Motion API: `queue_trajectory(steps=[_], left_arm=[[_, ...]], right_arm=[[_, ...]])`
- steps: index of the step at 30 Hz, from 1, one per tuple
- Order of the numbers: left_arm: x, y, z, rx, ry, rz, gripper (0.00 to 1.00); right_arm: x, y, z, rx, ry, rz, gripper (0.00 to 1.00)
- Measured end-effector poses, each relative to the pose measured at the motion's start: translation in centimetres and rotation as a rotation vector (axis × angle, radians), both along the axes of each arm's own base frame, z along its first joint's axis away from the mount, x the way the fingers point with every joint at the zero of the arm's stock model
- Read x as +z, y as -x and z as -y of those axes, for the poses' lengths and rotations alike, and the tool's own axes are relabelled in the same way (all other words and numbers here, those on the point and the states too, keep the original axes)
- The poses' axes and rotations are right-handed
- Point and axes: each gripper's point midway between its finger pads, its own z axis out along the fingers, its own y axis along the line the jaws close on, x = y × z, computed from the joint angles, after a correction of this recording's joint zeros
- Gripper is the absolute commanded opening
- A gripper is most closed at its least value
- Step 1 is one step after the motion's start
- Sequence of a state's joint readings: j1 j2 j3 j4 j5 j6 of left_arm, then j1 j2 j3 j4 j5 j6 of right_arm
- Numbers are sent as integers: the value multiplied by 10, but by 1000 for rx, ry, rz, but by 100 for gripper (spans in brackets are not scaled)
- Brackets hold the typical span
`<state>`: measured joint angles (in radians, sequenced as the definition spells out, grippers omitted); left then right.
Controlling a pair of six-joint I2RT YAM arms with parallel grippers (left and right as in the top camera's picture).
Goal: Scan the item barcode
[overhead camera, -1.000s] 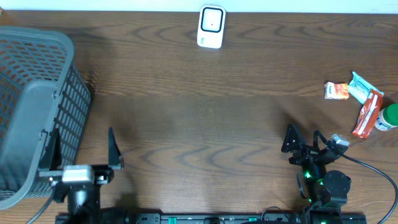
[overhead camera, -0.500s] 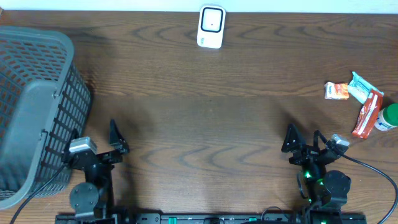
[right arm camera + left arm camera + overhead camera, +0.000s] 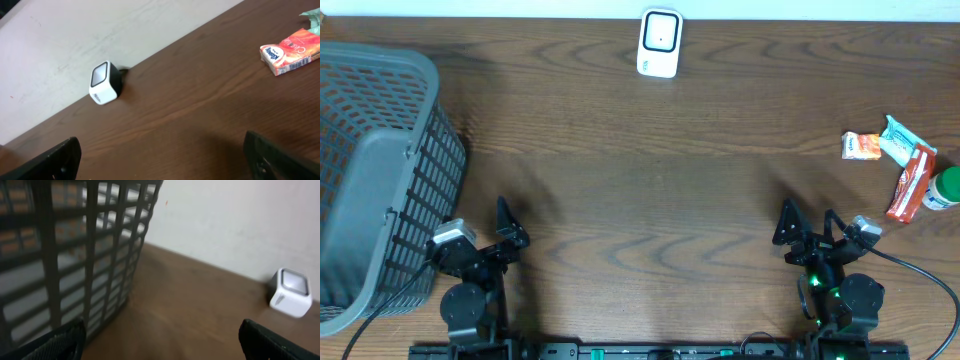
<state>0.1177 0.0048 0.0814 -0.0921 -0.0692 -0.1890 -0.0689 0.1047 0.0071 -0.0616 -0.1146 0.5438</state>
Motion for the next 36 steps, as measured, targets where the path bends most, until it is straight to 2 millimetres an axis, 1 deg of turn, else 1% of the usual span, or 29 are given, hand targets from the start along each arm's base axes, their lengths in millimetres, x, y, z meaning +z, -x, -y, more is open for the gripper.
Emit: queue_trajectory(steps=[3, 11, 21, 24, 27, 36], left_arm=[[-15, 1, -4, 25, 5, -46, 98], [-18, 2, -9, 54, 2, -58, 98], [-34, 0, -10, 61, 8, -133, 98], [-39, 0, -11, 61, 9, -154, 98], [-41, 0, -11, 63, 10, -164, 98], [-42, 0, -11, 64, 10, -167, 98]], right_arm=[[0, 0, 0, 0, 0, -1, 99], [0, 0, 0, -2, 0, -1, 99], [0, 0, 1, -3, 1, 3, 99], [8, 1, 1, -3, 3, 33, 99], [20, 3, 0, -3, 6, 89, 99], [21, 3, -3, 9, 6, 90, 99]])
